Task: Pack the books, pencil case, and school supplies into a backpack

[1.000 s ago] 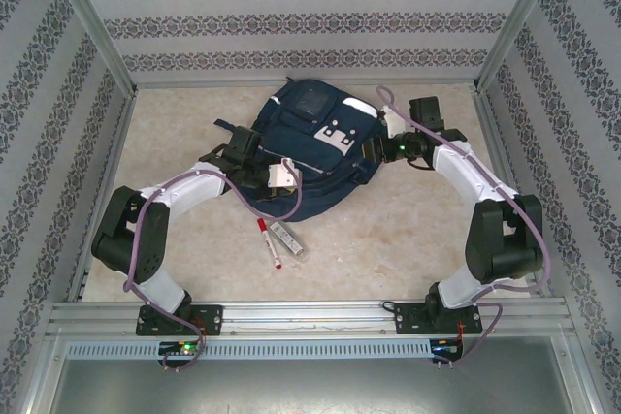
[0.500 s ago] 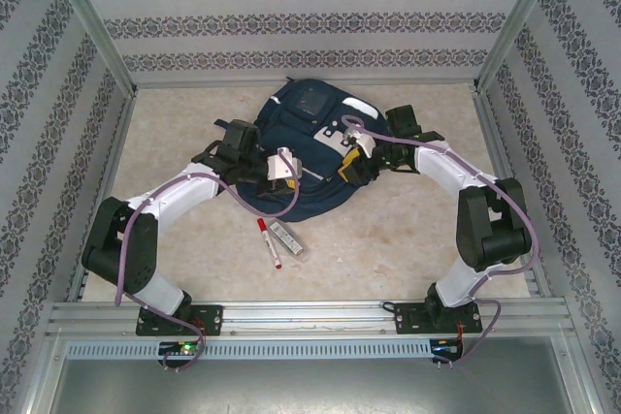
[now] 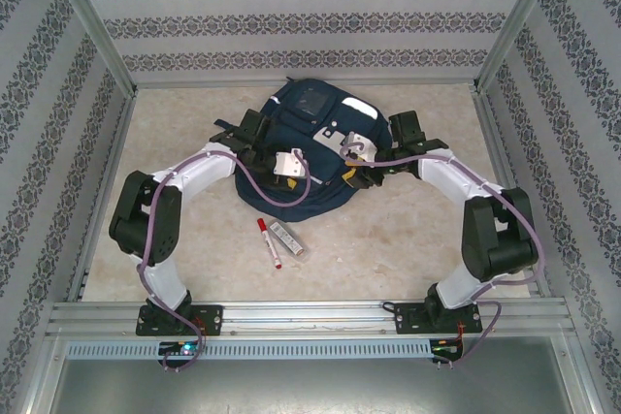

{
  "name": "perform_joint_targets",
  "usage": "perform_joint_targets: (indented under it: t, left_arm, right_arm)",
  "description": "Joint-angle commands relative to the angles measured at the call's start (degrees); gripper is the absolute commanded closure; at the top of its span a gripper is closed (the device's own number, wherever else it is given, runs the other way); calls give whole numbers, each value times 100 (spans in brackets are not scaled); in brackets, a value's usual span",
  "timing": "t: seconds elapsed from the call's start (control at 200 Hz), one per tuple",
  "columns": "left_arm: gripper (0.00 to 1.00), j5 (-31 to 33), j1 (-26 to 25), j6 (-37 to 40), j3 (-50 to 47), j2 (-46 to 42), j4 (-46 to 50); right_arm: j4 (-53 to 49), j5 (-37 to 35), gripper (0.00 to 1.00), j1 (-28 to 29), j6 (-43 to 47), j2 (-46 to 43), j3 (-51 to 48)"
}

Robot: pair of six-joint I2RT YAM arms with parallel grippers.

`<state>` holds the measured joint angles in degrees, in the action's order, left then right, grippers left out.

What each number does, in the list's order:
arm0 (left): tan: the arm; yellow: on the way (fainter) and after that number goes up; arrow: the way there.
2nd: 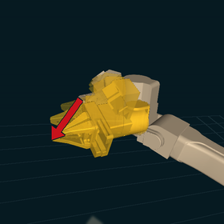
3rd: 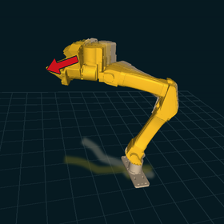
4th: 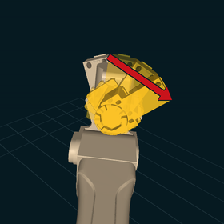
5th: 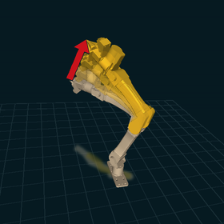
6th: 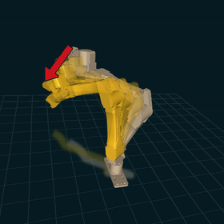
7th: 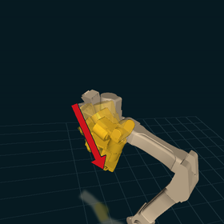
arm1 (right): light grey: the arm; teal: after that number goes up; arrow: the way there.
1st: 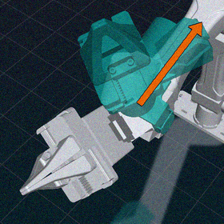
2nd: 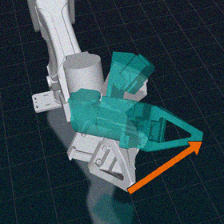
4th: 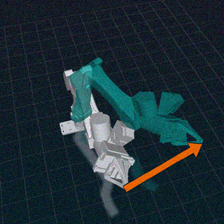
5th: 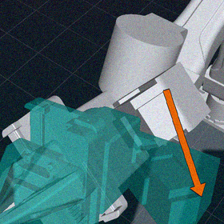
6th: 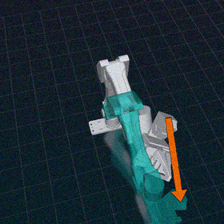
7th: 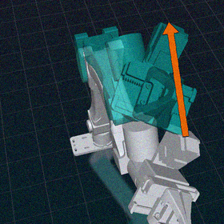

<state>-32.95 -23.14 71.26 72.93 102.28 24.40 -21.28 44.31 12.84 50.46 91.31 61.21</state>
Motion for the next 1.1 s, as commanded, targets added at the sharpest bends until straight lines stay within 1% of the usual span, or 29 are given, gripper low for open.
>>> perform_joint_targets:
  t: [0.0, 0.09, 0.175, 0.265, 0.32, 0.365, 0.4, 0.465, 0.56, 0.59, 0.62, 0.685, 0.75, 0.804, 0.859, 0.984, 1.094]
  left_arm:
    - [42, 83, 9, 600, 118, 28, 597]
    - [38, -48, 13, 914, 108, -2, 922]
    - [36, -22, 38, 1096, 78, -19, 1108]
    - [35, 388, 59, 1274, -14, 42, 896]
    - [35, 688, 71, 1059, 6, 122, 579]
    - [37, 897, 72, 734, 105, 215, 375]
    - [39, 996, 81, 659, 230, 292, 387]
    - [42, 1097, 62, 753, 352, 405, 399]
    - [45, 1443, -53, 1268, 129, 478, 117]
    - [47, 1526, -73, 1308, 44, 494, 17]
    - [52, 1547, -81, 1322, 32, 531, 41]
    - [67, 1558, -85, 1176, 120, 617, 237]
    - [89, 1569, -81, 1153, 219, 644, 423]
    - [100, 1425, -53, 1229, 207, 581, 516]
    - [100, 1179, -21, 1295, 187, 470, 558]
    - [100, 634, 26, 1096, 296, 224, 641]
    - [100, -1, 120, 702, 406, 100, 611]
  right_arm:
    - [307, 103, 54, -96, 207, -175, -156]
    - [364, 177, 54, -106, 226, -166, -215]
    - [398, 269, 54, -94, 197, -153, -236]
    - [453, 280, 54, -73, 175, -148, -250]
    - [496, 264, 54, -60, 151, -161, -266]
    - [523, 257, 54, -49, 121, -174, -283]
    - [550, 241, 54, -36, 122, -195, -322]
    - [624, 192, 54, -10, 97, -242, -416]
    - [852, 66, 54, 25, 60, -304, -620]
    - [895, 20, 54, 22, 93, -306, -674]
    - [931, -24, 53, 24, 127, -299, -717]
    - [1000, -35, 53, 10, 308, -298, -835]
    - [1064, 139, 53, -29, 644, -306, -961]
    - [1064, 310, 53, -54, 952, -290, -1044]
    - [1062, 369, 53, -55, 1109, -267, -1062]
    - [1051, 299, 53, 10, 1253, -181, -991]
    - [1176, 16, 53, 83, 1008, -25, -918]
